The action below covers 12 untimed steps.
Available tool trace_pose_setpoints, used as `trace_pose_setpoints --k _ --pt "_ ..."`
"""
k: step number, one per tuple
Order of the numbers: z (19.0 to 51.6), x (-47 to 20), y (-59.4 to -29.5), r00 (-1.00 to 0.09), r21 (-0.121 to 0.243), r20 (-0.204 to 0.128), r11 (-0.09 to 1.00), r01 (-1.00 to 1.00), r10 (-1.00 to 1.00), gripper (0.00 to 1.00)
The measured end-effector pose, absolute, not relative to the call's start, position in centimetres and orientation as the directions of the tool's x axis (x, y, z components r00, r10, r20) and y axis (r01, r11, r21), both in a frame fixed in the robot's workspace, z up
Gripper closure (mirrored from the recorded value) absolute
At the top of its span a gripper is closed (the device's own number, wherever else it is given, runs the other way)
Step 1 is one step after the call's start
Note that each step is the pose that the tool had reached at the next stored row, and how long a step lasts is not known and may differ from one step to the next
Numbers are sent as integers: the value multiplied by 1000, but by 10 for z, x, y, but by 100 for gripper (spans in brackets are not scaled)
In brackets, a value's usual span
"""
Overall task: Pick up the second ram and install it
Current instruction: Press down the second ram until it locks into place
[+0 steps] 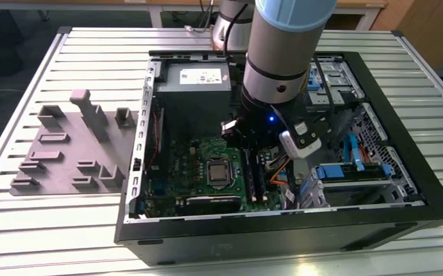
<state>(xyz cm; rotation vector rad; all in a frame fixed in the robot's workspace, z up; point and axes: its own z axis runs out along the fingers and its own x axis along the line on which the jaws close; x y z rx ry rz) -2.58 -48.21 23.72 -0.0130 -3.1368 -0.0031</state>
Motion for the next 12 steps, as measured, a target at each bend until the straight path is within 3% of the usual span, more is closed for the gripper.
trace_pose_setpoints --k 12 --pt "238 -26 -482 -1000 2 5 1000 8 8 89"
